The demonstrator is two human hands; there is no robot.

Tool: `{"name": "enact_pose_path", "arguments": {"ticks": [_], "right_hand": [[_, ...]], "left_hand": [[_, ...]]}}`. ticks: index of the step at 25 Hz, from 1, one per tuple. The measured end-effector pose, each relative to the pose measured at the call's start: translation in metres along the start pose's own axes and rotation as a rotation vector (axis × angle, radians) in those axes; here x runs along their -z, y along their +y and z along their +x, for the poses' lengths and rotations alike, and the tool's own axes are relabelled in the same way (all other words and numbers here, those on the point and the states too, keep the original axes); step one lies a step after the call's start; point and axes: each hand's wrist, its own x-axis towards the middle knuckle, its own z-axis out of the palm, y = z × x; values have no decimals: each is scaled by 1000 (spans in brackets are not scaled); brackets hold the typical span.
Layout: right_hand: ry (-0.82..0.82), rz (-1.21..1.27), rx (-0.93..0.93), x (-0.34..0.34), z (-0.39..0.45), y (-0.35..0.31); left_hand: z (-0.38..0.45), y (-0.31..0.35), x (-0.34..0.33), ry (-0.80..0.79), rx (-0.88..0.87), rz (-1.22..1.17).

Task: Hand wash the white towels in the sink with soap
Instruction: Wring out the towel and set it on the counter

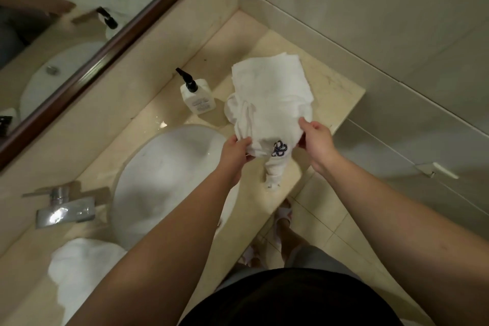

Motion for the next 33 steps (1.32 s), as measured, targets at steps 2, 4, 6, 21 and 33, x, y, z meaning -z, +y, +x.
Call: {"name": "enact_pose_path", "arguments": {"ticks": [2,4,6,21,33], "right_hand": [[61,-57,38,0,-2,2],[119,-94,63,2,-6,2],[128,-25,62,1,-17,0],[85,-116,128,-3,-33,0],[-108,-352,-64,-1,-41,60]], "left_hand": [[-3,1,3,50,4,-8],[-6,3,9,45,8,-63],[-12,8,10,-10,1,-152],[-21,25,-12,17,-180,73],[-27,-33,25,-45,106,594]]}}
